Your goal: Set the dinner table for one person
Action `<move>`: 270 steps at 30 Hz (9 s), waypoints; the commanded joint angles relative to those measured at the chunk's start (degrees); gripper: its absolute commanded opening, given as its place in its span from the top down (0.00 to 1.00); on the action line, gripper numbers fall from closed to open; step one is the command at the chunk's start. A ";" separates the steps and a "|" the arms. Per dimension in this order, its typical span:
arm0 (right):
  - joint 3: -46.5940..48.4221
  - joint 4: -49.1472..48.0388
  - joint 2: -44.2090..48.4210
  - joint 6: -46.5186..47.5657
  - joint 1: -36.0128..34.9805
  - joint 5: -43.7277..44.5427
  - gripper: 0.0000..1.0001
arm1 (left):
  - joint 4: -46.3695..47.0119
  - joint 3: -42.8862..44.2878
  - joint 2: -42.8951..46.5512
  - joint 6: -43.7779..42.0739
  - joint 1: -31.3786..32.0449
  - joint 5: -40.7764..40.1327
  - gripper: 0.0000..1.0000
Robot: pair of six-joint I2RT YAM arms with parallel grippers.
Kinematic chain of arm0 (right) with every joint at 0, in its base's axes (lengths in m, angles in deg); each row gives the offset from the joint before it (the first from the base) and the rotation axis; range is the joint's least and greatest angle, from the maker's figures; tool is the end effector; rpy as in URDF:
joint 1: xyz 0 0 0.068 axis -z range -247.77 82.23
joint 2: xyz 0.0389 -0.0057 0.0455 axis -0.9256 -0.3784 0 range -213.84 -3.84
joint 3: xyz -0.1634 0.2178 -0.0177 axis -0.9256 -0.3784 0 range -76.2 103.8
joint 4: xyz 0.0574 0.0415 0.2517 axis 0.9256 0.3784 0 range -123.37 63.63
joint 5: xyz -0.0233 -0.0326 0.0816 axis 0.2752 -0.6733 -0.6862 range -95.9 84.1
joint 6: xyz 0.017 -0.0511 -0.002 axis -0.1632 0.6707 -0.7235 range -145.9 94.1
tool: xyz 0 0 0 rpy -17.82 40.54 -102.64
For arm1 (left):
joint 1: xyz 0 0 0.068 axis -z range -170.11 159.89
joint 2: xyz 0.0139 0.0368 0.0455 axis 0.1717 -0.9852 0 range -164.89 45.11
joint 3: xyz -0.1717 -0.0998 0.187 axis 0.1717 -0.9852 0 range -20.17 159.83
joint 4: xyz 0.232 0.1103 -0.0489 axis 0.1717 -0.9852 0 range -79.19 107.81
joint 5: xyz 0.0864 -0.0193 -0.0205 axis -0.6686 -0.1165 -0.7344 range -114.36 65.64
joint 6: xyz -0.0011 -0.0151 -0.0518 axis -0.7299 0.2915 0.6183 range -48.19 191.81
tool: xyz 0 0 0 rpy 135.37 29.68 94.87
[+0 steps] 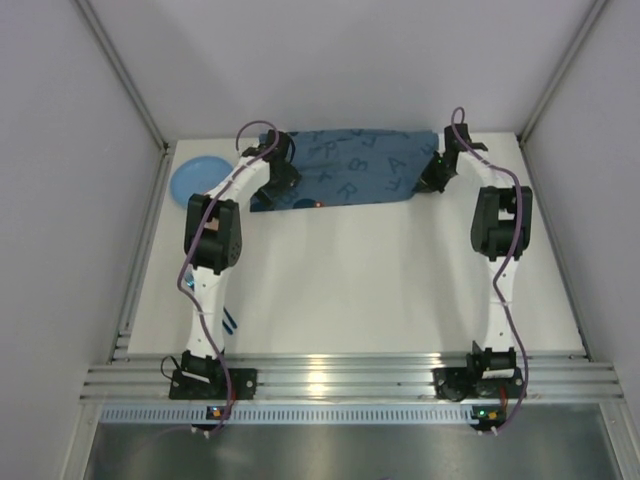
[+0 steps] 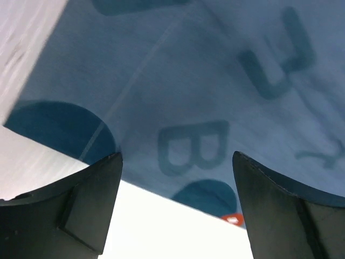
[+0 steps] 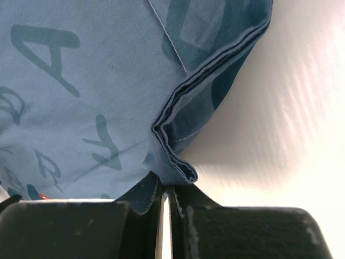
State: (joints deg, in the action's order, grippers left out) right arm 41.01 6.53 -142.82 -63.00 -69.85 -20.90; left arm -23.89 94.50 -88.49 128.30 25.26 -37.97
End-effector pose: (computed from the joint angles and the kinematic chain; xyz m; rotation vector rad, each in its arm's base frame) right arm 0.5197 0.0282 0.1562 0.7286 2.6092 0.5650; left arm 0.4906 -0.1262 0.1872 -0.9841 2.3939 -0.1480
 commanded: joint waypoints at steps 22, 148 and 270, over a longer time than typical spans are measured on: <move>-21.48 5.79 14.16 3.53 1.65 3.23 1.00 | -6.57 -9.71 4.12 -4.36 -0.08 7.01 1.00; -39.26 14.24 39.83 14.78 3.67 -4.42 0.09 | -11.66 -20.72 26.11 -22.38 -22.41 4.28 1.00; -21.76 26.83 53.82 12.23 11.08 9.40 0.23 | 10.76 -8.86 3.86 -19.66 -30.32 12.29 1.00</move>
State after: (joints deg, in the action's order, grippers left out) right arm 18.28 38.75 -89.73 -50.61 -54.84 -4.18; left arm -10.44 84.09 -83.97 110.99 -6.41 -25.79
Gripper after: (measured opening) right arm 0.774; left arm 0.042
